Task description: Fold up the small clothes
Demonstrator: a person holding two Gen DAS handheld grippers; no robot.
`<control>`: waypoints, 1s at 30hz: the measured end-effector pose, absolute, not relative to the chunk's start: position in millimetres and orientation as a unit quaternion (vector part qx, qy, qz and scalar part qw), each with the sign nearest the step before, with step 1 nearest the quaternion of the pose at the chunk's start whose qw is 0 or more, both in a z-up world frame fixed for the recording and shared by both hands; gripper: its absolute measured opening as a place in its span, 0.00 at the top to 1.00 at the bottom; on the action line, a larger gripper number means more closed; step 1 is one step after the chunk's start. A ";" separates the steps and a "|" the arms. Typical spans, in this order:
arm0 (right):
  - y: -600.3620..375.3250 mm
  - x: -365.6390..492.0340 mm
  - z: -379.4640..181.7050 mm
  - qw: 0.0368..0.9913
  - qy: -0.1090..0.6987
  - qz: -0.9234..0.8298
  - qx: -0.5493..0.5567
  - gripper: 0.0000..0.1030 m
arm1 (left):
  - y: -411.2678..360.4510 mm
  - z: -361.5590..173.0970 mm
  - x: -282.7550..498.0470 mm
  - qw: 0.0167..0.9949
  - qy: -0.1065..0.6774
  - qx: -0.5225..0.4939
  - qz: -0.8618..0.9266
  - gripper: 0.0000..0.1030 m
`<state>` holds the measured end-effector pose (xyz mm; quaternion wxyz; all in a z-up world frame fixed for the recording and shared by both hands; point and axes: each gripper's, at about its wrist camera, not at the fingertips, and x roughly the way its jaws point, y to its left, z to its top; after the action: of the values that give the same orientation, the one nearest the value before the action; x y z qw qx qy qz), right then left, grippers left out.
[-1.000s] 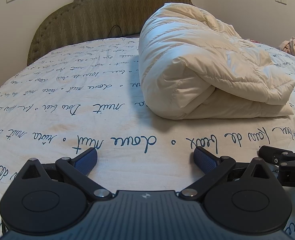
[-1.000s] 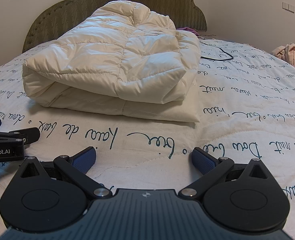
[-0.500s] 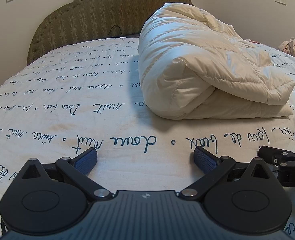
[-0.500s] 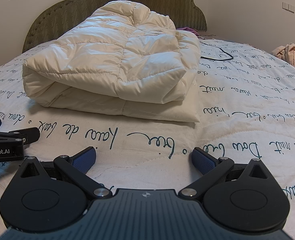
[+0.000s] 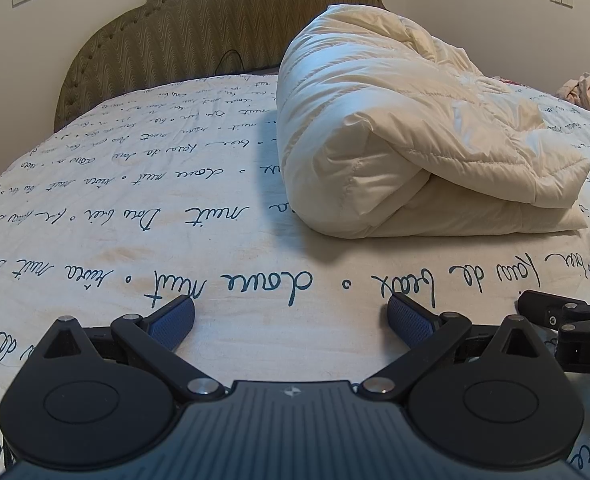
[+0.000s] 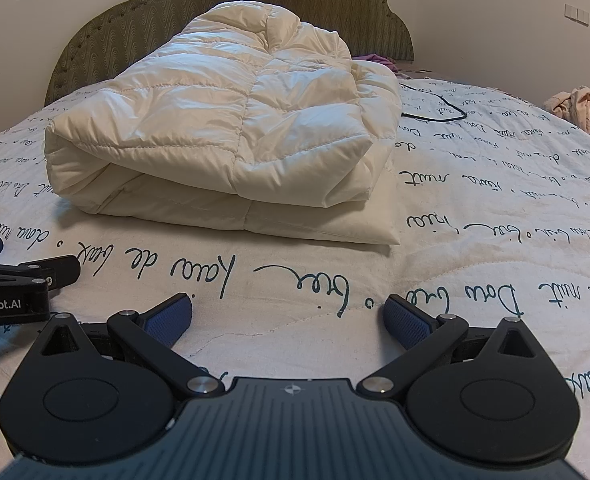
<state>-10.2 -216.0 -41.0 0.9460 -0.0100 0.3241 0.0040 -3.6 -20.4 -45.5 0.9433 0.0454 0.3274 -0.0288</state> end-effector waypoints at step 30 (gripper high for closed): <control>-200.1 -27.1 -28.7 0.945 0.327 0.000 -0.016 0.00 | -20.4 -43.9 -3.8 0.941 0.333 0.054 -0.023 0.00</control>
<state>-27.1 -200.1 -28.7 0.9447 -0.0159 0.3274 0.0000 -3.8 -20.4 -43.9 0.9411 0.0538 0.3331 -0.0226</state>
